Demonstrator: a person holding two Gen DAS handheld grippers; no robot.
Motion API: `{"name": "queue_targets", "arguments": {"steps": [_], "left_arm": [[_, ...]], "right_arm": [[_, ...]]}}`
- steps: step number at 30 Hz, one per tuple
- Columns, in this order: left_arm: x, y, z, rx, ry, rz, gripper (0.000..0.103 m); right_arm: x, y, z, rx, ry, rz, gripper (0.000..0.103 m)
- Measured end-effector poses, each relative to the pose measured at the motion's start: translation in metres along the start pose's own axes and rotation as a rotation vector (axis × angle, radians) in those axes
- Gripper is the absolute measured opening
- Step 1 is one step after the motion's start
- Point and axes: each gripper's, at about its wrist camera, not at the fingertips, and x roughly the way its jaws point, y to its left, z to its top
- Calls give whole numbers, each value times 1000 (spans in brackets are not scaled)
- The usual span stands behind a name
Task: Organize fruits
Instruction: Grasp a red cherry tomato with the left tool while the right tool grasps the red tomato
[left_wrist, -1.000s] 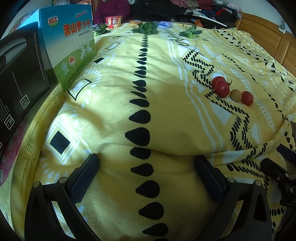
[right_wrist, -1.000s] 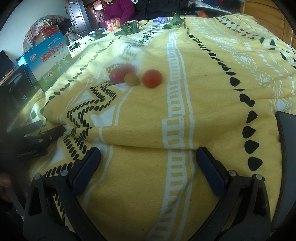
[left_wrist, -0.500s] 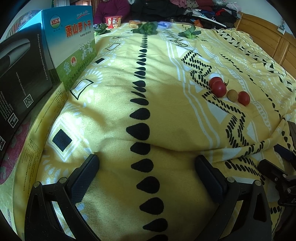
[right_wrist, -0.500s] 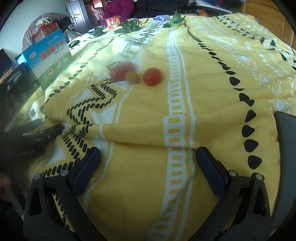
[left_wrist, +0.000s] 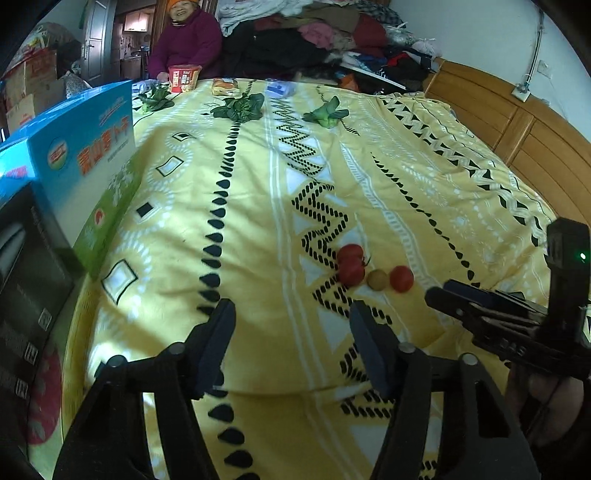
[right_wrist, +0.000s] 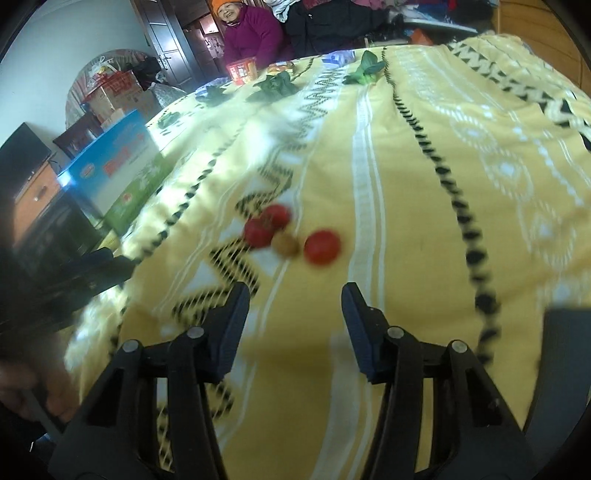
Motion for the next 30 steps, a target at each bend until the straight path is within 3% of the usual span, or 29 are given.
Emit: {"name": "queue_targets", "arguments": {"steps": [5,11,13,15,18,22,30], "left_arm": [[16,-4,6,23,25,-21,64],[43,-11,4,37,81,-70,64],[51,-17,7,59,88,-85,64],[59,-24,12,77,93,-107,64],[74,-34,19,94,117,-173,51],[94,-42,20,121,158,-190,36],[112,-40,22,110,177,-208,35]], "right_arm": [[28,-6,16,-30,37,-20,45],[50,-16,12,-21,85,-10,45],[47,-20,12,-10,78,12,30],[40,-23,12,6,59,27,30],[25,-27,11,48,24,48,30],[18,-32,5,86,12,59,30],[24,-35,3,96,21,62,30]]}}
